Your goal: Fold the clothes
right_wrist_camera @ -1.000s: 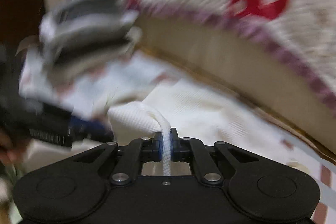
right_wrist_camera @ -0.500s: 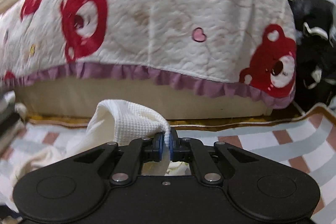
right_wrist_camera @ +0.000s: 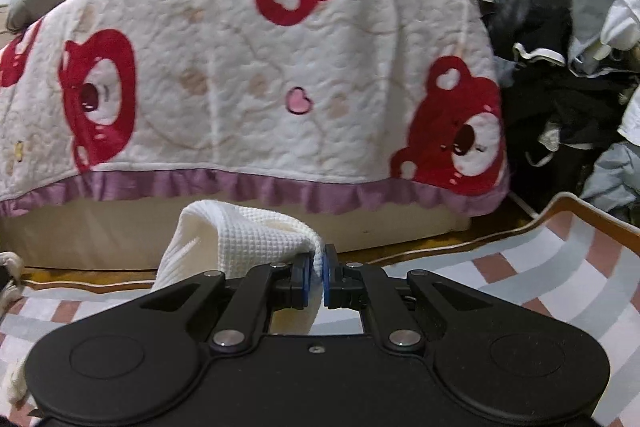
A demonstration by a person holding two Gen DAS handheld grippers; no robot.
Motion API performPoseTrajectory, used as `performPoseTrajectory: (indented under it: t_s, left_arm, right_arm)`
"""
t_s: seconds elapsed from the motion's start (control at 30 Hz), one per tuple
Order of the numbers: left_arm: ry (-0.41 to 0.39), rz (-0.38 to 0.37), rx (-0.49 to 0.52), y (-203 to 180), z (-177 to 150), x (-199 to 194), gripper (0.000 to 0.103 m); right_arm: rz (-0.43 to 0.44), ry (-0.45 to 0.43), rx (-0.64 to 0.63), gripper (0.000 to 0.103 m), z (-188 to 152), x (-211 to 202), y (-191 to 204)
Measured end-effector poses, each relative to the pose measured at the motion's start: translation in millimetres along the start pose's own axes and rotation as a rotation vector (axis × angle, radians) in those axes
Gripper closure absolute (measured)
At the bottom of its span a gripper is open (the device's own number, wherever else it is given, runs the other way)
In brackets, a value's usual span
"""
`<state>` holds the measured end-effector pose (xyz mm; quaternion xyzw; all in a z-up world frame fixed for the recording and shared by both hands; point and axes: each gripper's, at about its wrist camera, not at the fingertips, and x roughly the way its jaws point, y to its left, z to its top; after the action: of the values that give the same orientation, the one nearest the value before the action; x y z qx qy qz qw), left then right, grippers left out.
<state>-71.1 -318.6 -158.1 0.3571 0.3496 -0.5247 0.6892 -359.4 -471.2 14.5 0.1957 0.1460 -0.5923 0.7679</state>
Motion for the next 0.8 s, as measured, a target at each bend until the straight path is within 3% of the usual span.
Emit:
performPoseTrajectory:
  t_s: [0.03, 0.1, 0.27, 0.47, 0.67, 0.73, 0.8]
  left_arm:
    - [-0.008, 0.113, 0.117, -14, 6, -3, 0.094]
    - [-0.050, 0.191, 0.186, -17, 18, -13, 0.095]
    - [-0.266, 0.361, 0.039, 47, 76, -76, 0.095]
    - [-0.464, 0.541, -0.042, 107, 125, -166, 0.095]
    - [-0.680, 0.686, -0.263, 164, 124, -278, 0.095]
    - [-0.728, 0.727, -0.340, 179, 108, -298, 0.095]
    - [-0.746, 0.717, -0.467, 190, 79, -306, 0.096]
  right_arm:
    - [0.002, 0.007, 0.009, 0.097, -1, 2, -3]
    - [0.006, 0.020, 0.028, 0.097, -4, 7, -10]
    - [0.022, 0.023, 0.051, 0.097, -5, 14, -16]
    - [0.010, -0.129, 0.001, 0.097, 3, -10, 0]
    - [-0.023, -0.247, 0.064, 0.097, 22, -31, -11]
    - [-0.022, -0.245, 0.117, 0.097, 27, -36, -22]
    - [-0.040, -0.170, 0.117, 0.097, 30, -33, -29]
